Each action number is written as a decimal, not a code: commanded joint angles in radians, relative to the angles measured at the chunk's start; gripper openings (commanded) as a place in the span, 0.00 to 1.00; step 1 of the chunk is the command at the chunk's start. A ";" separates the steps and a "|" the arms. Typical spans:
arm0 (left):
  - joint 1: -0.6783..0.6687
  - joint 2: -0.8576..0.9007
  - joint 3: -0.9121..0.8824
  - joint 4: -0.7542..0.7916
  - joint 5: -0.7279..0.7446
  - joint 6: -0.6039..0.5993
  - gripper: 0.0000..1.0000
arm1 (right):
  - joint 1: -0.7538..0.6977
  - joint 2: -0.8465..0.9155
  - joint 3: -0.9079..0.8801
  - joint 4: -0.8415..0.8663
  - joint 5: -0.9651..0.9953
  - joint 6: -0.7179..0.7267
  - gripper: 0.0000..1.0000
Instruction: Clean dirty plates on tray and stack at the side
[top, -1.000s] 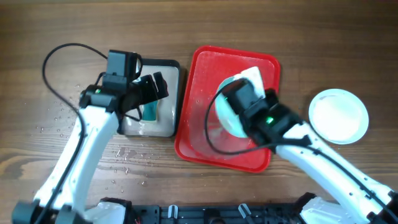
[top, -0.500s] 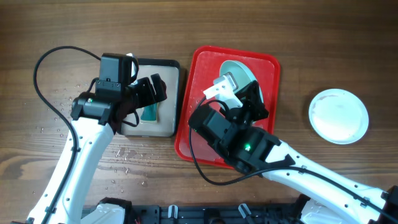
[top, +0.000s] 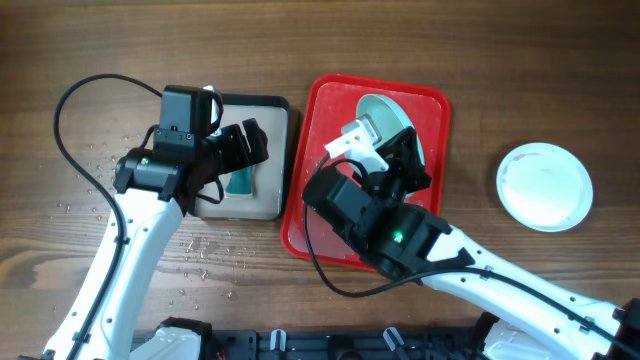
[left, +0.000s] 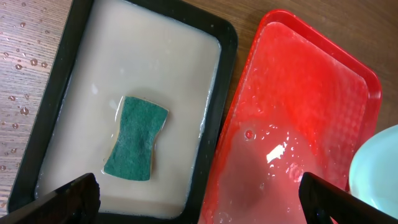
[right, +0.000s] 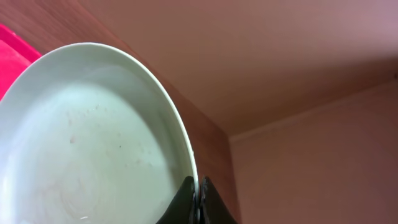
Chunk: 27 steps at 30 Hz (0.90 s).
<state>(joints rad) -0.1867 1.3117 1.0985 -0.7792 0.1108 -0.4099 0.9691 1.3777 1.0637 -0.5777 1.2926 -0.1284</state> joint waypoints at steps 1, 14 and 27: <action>0.004 -0.005 0.015 0.000 0.015 -0.006 1.00 | -0.049 -0.001 0.011 0.005 -0.085 0.167 0.04; 0.004 -0.005 0.015 0.000 0.015 -0.006 1.00 | -1.207 -0.074 0.067 -0.237 -1.319 0.472 0.04; 0.004 -0.005 0.015 0.000 0.015 -0.006 1.00 | -1.656 0.150 0.075 -0.367 -1.440 0.529 0.70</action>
<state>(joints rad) -0.1867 1.3117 1.0985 -0.7818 0.1181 -0.4099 -0.6922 1.5486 1.1152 -0.9207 -0.0311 0.4000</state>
